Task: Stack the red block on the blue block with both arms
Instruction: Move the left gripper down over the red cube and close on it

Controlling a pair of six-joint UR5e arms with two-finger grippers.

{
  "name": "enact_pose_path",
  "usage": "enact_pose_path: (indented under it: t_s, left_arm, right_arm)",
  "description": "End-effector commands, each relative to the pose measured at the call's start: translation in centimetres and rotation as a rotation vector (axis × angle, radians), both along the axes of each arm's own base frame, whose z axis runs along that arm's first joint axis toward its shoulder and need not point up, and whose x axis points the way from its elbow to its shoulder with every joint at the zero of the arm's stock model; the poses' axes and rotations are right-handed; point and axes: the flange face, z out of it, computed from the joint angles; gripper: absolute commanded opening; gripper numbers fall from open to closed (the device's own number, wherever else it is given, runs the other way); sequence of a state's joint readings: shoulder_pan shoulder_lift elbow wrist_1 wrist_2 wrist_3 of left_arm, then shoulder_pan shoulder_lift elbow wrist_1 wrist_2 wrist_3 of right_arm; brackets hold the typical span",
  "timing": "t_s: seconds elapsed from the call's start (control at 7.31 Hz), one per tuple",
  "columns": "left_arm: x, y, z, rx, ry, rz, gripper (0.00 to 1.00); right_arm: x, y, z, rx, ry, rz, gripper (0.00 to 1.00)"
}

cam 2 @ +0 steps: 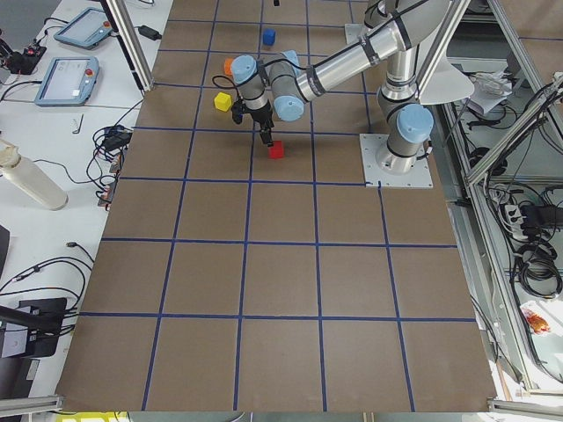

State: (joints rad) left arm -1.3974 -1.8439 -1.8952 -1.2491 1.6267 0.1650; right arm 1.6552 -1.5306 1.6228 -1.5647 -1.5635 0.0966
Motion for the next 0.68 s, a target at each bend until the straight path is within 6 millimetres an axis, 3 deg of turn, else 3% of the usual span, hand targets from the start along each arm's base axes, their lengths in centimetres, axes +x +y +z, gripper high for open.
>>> enact_pose_path:
  t_s: [0.0,0.55]
  left_arm:
    - [0.0,-0.2,-1.6,0.031,0.007,-0.008,1.0]
    - [0.1,-0.4,-4.0,0.076,0.012,-0.008,1.0]
  right_arm:
    - [0.0,-0.1,-0.3,0.007,0.003,0.0,1.0]
    - [0.0,0.0,-1.2,0.024,0.003,0.002,1.0]
